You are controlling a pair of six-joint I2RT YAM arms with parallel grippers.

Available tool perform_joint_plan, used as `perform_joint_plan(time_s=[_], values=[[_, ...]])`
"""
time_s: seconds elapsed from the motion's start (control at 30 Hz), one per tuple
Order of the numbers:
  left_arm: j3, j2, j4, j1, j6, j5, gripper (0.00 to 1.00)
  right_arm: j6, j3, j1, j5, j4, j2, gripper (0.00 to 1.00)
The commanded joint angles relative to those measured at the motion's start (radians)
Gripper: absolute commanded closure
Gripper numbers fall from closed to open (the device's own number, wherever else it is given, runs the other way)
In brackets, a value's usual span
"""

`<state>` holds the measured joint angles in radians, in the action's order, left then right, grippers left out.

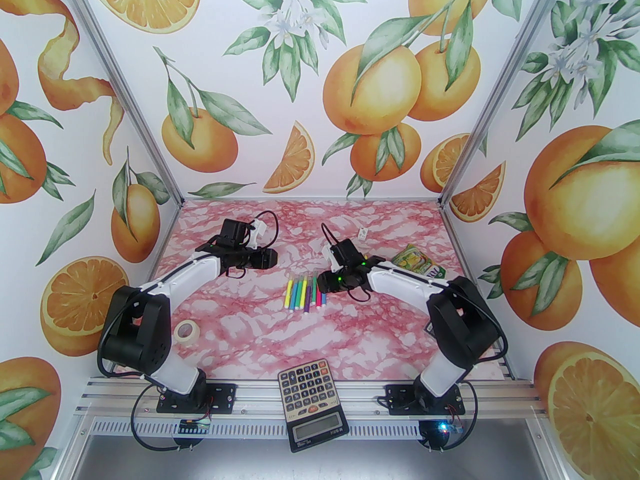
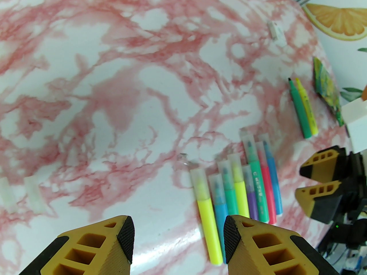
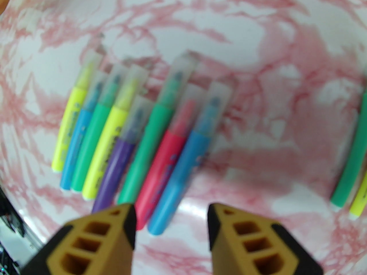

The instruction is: Open the pen caps

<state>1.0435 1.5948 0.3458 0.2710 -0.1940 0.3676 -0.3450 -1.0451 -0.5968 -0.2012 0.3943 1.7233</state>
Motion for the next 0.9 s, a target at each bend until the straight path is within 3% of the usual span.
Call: perform_joint_plan(time_s=[0.0, 0.63, 0.87], values=[[-0.008, -0.043, -0.060, 0.004, -0.014, 0.020, 0.44, -0.031, 0.013, -0.014, -0.014, -0.035, 0.028, 0.56], [-0.019, -0.076, -0.054, 0.004, -0.017, -0.017, 0.44, -0.049, 0.000, -0.038, 0.076, -0.026, 0.098, 0.62], [-0.020, -0.084, -0.053, 0.004, -0.020, -0.026, 0.44, -0.042, -0.017, -0.048, 0.170, 0.020, 0.114, 0.65]])
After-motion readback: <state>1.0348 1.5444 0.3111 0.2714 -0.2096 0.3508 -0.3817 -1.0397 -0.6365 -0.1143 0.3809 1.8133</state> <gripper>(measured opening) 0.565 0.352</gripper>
